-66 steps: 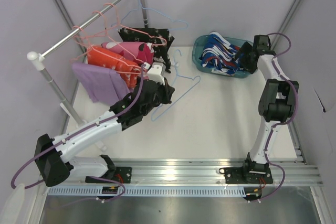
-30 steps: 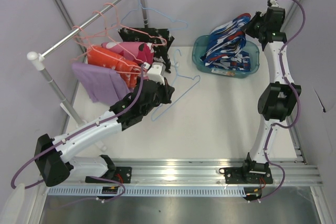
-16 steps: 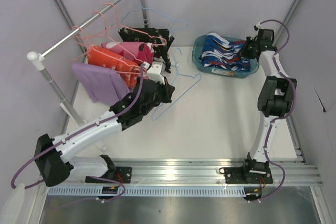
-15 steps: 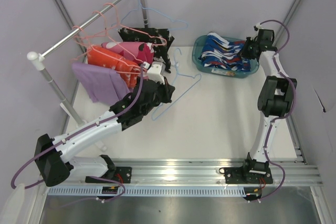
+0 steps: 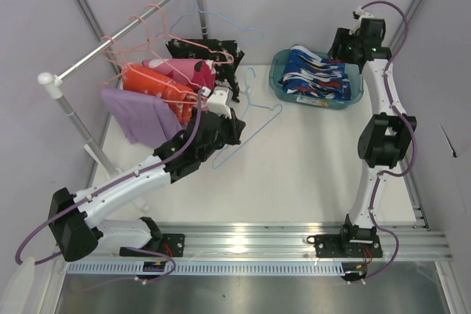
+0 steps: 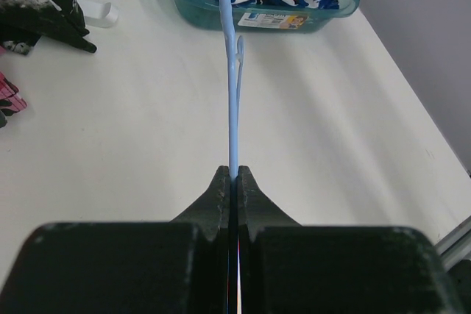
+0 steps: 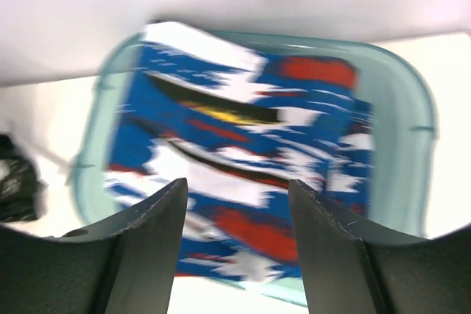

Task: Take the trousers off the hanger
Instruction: Place the trousers into the basket

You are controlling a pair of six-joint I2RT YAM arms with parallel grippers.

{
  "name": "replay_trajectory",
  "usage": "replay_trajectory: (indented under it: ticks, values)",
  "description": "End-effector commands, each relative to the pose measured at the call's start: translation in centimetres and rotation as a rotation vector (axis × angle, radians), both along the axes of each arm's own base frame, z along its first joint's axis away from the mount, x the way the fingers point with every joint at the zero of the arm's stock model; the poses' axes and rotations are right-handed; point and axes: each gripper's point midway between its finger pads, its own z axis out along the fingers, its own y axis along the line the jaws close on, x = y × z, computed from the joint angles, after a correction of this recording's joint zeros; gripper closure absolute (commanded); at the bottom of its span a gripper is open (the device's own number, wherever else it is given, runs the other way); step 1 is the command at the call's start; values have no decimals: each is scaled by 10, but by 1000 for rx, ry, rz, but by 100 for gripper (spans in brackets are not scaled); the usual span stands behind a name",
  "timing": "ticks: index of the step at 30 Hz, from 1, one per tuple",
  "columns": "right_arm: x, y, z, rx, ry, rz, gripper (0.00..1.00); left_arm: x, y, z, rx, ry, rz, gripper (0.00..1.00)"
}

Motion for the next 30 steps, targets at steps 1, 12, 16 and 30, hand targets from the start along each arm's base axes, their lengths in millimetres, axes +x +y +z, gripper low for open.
replay_trajectory:
  ticks: [1, 12, 16, 30]
  values:
    - [-12, 42, 42, -82, -70, 56, 37, -1, -1, 31, -25, -72, -35, 100]
    - [-6, 26, -120, 67, 173, -25, 50, -19, 5, 44, 34, -138, -141, 100]
    - [-9, 29, -77, 107, 89, 11, 47, -22, 8, 50, 46, -158, -152, 100]
    - [-148, 184, 139, 332, -220, 295, 32, -13, 19, 67, 22, -175, -64, 100]
